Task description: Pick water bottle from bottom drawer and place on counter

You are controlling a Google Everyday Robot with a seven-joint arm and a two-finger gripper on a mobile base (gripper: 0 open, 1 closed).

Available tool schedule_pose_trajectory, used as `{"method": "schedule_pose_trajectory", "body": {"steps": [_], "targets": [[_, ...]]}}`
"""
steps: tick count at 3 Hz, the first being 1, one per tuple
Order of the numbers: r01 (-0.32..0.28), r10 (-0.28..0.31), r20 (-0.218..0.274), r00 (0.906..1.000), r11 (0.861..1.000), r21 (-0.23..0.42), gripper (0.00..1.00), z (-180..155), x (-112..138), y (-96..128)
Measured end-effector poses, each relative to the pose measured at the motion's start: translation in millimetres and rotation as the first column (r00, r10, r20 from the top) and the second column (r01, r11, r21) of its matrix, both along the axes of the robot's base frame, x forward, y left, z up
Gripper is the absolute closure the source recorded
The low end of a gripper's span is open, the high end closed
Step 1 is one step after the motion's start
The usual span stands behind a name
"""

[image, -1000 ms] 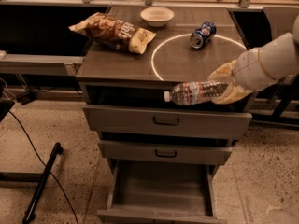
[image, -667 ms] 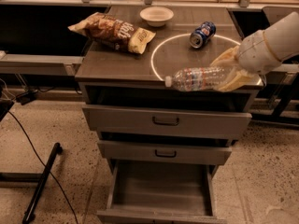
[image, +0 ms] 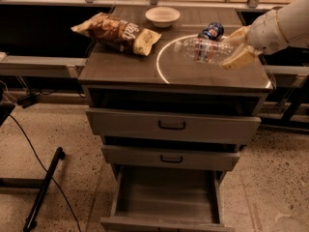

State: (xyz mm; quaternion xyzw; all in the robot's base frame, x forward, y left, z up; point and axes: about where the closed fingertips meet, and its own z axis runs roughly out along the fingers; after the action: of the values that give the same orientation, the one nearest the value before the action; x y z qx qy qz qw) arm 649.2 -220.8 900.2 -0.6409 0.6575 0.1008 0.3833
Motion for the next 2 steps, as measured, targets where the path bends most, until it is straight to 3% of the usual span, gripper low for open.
{"method": "schedule_pose_trajectory", "body": {"steps": [1, 2], "targets": [[0.065, -0.064, -0.043, 0.997, 0.997, 0.034, 1.0, -9.8, 24.1, -7.8], [0.111, -0.113, -0.099, 0.9887, 0.994, -0.021, 1.0, -32.9, 40.4, -14.6]]}}
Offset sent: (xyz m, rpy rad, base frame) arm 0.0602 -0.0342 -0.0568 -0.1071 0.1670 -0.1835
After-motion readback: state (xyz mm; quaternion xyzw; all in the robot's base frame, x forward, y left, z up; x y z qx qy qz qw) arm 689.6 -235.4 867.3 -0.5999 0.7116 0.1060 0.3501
